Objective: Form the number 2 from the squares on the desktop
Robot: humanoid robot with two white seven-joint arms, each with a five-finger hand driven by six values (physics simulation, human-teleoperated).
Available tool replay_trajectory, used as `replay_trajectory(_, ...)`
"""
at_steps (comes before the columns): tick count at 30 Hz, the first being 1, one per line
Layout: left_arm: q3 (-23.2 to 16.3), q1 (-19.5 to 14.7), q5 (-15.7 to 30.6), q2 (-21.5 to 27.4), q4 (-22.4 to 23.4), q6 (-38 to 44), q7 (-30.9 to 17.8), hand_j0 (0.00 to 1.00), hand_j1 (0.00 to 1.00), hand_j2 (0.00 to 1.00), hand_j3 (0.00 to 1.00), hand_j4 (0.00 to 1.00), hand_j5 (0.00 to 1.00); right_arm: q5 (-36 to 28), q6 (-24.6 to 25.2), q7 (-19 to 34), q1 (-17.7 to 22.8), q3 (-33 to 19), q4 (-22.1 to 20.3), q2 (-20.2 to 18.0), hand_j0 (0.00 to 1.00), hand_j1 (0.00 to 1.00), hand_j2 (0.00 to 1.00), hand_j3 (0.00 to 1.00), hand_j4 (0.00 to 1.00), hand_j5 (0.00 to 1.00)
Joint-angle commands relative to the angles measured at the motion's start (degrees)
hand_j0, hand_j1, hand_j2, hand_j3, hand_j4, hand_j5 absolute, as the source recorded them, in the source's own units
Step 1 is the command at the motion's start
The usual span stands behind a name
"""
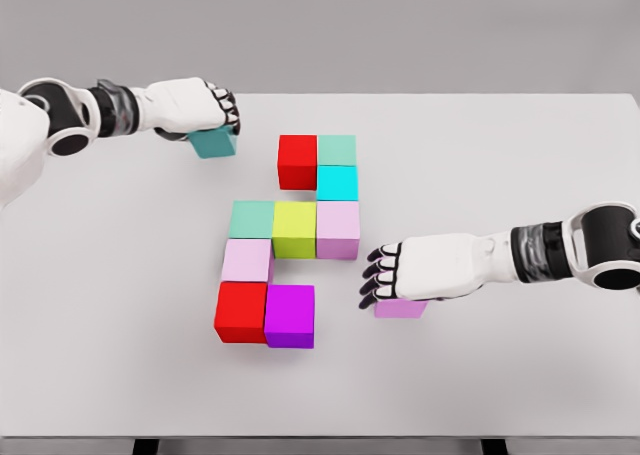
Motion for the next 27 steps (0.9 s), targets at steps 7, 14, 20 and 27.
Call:
replay_trajectory(7,-0.01,0.18,0.49,0.66,-3.58,0.06,-0.02,0.68,0.68,0.68,0.68,0.68,0.68,-3.37,0.11,-0.52,-0.35,-3.30,-0.10,-1.41,1.00,1.00,1.00,1.00,1.00,1.00)
replay_trajectory(14,-0.10,1.41,1.02,2.25,-8.41,0.06,-0.02,0.69,0.69,0.69,0.69,0.69,0.69,-11.99,0.11,-0.60,-0.26,-10.16,-0.01,-9.06,1.00,1.00,1.00,1.00,1.00,1.00)
replay_trajectory(20,-0.01,1.93,1.72,3.74,-10.00,0.06,-0.02,0.69,0.69,0.69,0.69,0.69,0.69,-11.81,0.11,-0.08,-0.09,-11.74,2.45,-12.31,1.00,1.00,1.00,1.00,1.00,1.00)
replay_trajectory(27,-0.01,2.37,1.63,3.48,-9.56,0.06,-0.02,0.71,0.71,0.71,0.71,0.71,0.71,-4.78,0.11,0.19,-0.09,-10.51,6.84,-10.20,1.00,1.00,1.00,1.00,1.00,1.00)
